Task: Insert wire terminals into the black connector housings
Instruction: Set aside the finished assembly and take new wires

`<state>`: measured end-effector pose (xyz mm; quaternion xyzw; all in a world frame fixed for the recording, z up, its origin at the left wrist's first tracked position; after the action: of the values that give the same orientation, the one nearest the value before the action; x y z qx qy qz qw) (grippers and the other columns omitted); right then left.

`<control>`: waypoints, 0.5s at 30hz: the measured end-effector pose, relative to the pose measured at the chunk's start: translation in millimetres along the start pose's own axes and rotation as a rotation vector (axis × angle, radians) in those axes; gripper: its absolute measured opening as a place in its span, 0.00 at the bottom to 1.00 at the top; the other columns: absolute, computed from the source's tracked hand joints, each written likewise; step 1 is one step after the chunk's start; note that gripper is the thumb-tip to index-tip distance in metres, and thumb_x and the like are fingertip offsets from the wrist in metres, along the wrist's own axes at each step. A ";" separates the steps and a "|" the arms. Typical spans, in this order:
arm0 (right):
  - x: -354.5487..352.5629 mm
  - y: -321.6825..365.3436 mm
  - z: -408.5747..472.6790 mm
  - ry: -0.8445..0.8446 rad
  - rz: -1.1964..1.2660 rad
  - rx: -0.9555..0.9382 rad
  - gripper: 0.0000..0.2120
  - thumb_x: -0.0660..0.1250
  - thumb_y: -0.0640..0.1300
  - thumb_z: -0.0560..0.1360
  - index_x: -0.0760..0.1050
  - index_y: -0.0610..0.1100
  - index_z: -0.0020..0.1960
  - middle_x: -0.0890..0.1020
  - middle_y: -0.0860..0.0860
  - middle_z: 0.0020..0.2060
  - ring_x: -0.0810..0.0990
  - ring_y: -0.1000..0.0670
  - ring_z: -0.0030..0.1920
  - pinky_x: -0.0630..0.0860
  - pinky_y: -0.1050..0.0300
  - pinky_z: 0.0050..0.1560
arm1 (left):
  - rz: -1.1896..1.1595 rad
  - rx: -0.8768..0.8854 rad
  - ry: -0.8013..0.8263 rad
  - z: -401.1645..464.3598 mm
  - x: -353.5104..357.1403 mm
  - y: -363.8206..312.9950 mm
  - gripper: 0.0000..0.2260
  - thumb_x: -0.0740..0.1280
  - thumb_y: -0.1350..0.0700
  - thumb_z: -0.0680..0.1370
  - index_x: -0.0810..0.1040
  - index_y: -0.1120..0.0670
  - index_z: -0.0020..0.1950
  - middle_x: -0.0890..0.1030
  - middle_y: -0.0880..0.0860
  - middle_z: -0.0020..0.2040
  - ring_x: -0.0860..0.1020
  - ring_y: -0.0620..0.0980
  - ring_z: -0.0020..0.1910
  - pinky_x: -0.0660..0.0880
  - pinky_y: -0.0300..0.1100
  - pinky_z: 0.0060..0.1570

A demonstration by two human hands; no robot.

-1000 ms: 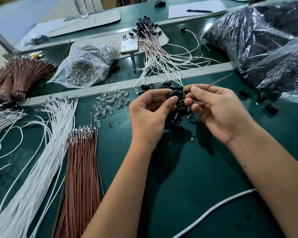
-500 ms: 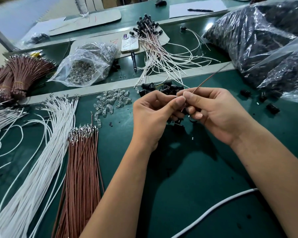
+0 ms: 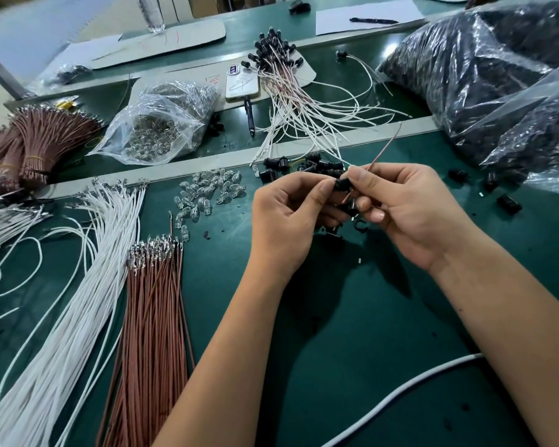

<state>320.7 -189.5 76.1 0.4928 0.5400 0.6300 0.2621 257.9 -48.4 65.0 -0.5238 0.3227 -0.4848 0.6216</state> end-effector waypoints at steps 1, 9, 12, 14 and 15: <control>0.0 -0.3 0.3 -0.005 -0.002 -0.003 0.11 0.74 0.44 0.70 0.82 0.35 0.45 0.80 0.50 0.29 0.72 0.57 0.26 0.67 0.69 0.24 | 0.021 0.018 -0.016 0.4 -0.5 0.6 0.04 0.68 0.67 0.80 0.82 0.63 0.48 0.85 0.56 0.38 0.84 0.53 0.32 0.80 0.41 0.34; -1.4 -4.0 2.1 -0.042 -0.027 -0.013 0.06 0.73 0.40 0.75 0.83 0.36 0.44 0.79 0.48 0.31 0.73 0.56 0.27 0.69 0.68 0.25 | 0.060 0.035 -0.042 1.0 -2.7 3.2 0.03 0.69 0.67 0.79 0.83 0.63 0.48 0.85 0.60 0.38 0.85 0.57 0.34 0.82 0.46 0.38; -0.6 -4.9 2.0 -0.044 -0.039 -0.030 0.05 0.73 0.39 0.75 0.83 0.37 0.44 0.79 0.48 0.31 0.74 0.56 0.27 0.69 0.68 0.25 | 0.097 0.038 -0.057 1.4 -3.1 4.9 0.03 0.70 0.67 0.79 0.83 0.62 0.46 0.85 0.59 0.37 0.85 0.56 0.33 0.83 0.46 0.37; 0.4 -5.8 1.9 -0.055 -0.049 -0.050 0.04 0.73 0.38 0.76 0.83 0.37 0.44 0.79 0.47 0.31 0.74 0.56 0.27 0.70 0.67 0.26 | 0.165 0.052 -0.069 1.5 -3.3 6.0 0.04 0.70 0.66 0.79 0.82 0.61 0.45 0.85 0.56 0.36 0.85 0.55 0.33 0.82 0.46 0.36; 0.7 -6.6 1.9 -0.063 -0.055 -0.060 0.04 0.72 0.37 0.77 0.83 0.37 0.44 0.79 0.47 0.32 0.74 0.56 0.27 0.70 0.67 0.26 | 0.204 0.064 -0.077 1.6 -3.2 6.4 0.04 0.70 0.65 0.78 0.82 0.61 0.44 0.85 0.55 0.35 0.85 0.53 0.32 0.82 0.45 0.35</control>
<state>320.8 -186.3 70.0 0.4892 0.5256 0.6227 0.3109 260.0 -44.9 58.8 -0.4865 0.3345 -0.4084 0.6962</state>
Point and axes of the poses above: each hand's wrist, its own z-axis towards the middle knuckle, its own x-axis out of the palm, y = z × x, the point moved 1 cm from there along z, towards the middle knuckle
